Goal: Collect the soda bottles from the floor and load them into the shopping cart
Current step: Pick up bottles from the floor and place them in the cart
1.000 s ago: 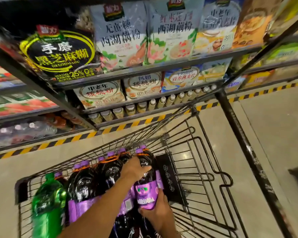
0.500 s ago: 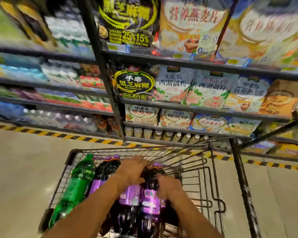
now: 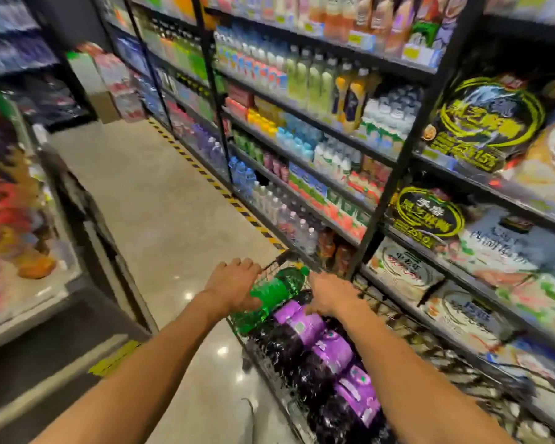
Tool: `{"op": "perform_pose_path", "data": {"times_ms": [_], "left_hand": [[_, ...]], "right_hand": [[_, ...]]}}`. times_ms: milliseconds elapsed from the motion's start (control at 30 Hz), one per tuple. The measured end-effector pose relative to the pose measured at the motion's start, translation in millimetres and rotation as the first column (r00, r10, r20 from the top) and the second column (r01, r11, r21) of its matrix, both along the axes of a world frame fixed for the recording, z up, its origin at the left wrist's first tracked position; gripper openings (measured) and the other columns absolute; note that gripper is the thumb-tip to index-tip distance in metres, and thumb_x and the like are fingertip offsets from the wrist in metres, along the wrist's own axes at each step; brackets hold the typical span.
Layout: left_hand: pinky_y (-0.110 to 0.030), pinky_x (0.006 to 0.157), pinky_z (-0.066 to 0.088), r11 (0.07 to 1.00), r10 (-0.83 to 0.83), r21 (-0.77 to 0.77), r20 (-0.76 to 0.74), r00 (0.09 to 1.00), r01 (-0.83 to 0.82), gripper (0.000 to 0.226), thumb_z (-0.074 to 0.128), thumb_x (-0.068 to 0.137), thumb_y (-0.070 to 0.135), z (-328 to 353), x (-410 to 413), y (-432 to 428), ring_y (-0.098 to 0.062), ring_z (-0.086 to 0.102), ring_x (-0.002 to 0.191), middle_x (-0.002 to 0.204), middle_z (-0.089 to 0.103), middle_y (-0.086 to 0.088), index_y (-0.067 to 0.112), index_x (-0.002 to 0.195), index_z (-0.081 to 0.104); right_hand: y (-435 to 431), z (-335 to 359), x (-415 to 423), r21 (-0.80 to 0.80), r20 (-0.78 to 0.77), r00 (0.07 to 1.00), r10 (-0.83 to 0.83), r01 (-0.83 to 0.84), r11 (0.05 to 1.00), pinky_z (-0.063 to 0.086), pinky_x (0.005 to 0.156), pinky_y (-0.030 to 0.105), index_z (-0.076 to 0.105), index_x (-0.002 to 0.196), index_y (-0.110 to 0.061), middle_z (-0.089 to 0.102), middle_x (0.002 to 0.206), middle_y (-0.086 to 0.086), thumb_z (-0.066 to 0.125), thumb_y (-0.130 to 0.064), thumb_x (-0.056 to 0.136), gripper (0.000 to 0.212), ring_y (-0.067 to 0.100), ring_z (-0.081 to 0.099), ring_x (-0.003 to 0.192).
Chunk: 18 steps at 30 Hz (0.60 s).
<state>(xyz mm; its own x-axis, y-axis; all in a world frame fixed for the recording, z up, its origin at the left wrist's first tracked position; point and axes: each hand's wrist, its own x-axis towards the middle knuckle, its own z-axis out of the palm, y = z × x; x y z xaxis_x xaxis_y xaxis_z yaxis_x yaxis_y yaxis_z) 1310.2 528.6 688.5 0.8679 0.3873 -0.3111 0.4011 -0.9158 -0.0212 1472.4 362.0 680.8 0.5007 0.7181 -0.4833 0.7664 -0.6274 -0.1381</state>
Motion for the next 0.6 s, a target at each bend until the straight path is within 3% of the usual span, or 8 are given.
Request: {"op": "perform_pose_path", "data": {"times_ms": [233,400,600], "left_hand": [[-0.039,0.103,0.045,0.929,0.369,0.007,0.050,0.928,-0.370,0.081,0.072,0.082,0.063,35.5,-180.7,43.4,-0.025,0.052,0.126,0.143,0.049,-0.002,0.024,0.147,0.042],[-0.040,0.105,0.045,0.843,0.531,0.037,0.097,0.842,-0.536,0.079,0.071,0.083,0.062,54.7,-323.1,60.9,-0.024,0.052,0.128,0.144,0.051,-0.002,0.023,0.146,0.044],[-0.044,0.107,0.045,0.685,0.720,0.064,0.092,0.688,-0.726,0.078,0.070,0.084,0.061,63.1,-488.4,57.7,-0.026,0.050,0.130,0.144,0.050,-0.004,0.021,0.147,0.044]], "right_hand": [[105.9,46.4,-124.1,0.057,0.104,0.929,0.356,-0.363,0.930,0.051,0.095,0.047,0.049,0.132,-0.011,0.058,0.136,0.011,0.082,-0.046,0.085,0.067,0.035,0.057,0.126],[176.8,66.5,-245.6,0.021,0.151,0.817,0.557,-0.566,0.824,0.047,0.097,0.045,0.052,0.134,-0.012,0.058,0.136,0.011,0.080,-0.050,0.087,0.067,0.034,0.056,0.126],[234.5,63.5,-420.7,0.002,0.142,0.662,0.736,-0.743,0.669,0.057,0.097,0.047,0.055,0.133,-0.019,0.064,0.132,0.008,0.081,-0.041,0.087,0.058,0.031,0.065,0.115]]}}
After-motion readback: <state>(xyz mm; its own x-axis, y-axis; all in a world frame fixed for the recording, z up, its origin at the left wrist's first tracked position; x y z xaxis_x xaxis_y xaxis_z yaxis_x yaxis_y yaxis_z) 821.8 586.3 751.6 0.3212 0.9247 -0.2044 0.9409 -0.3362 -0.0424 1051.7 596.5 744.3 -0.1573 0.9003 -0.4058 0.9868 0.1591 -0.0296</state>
